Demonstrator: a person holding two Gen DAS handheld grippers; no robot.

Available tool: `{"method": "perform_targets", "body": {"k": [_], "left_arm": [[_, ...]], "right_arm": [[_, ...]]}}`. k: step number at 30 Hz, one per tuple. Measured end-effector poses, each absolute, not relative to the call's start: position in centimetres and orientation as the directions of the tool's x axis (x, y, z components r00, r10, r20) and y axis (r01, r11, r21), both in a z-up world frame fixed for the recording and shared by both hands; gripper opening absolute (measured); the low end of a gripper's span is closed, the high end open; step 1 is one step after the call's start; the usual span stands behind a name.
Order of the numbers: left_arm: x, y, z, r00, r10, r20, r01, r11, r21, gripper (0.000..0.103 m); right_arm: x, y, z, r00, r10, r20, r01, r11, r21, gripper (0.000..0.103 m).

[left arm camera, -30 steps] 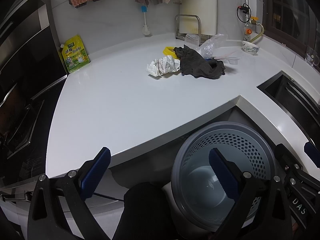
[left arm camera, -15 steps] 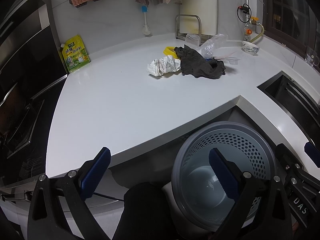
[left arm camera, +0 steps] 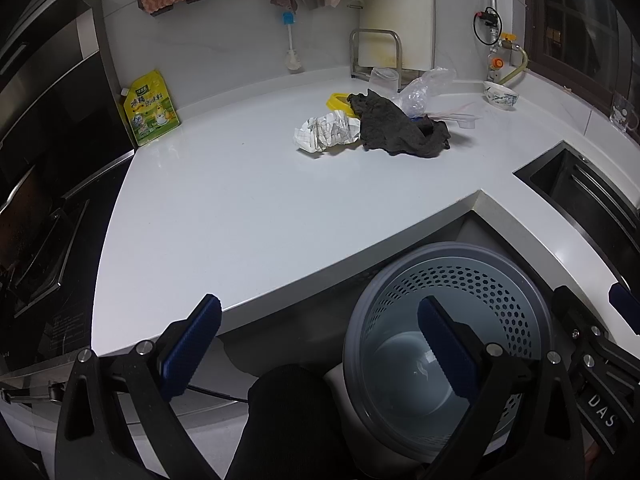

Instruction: Collect trash

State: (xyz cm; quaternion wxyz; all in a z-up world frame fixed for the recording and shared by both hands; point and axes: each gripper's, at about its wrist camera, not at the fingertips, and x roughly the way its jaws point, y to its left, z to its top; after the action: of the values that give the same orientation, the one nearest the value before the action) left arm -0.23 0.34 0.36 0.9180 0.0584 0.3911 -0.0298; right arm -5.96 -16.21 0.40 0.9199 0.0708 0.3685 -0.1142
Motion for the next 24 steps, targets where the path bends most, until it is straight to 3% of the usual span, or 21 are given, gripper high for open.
{"method": "perform_targets", "body": {"k": [24], "left_arm": [[-0.30,-0.01,0.13,0.693,-0.006,-0.721,0.103,0.991,0.090,0.097]], "right_arm": [[-5.82,-16.12,0.42,0.702,-0.151,-0.696,0.257,0.965,0.050,0.086]]}}
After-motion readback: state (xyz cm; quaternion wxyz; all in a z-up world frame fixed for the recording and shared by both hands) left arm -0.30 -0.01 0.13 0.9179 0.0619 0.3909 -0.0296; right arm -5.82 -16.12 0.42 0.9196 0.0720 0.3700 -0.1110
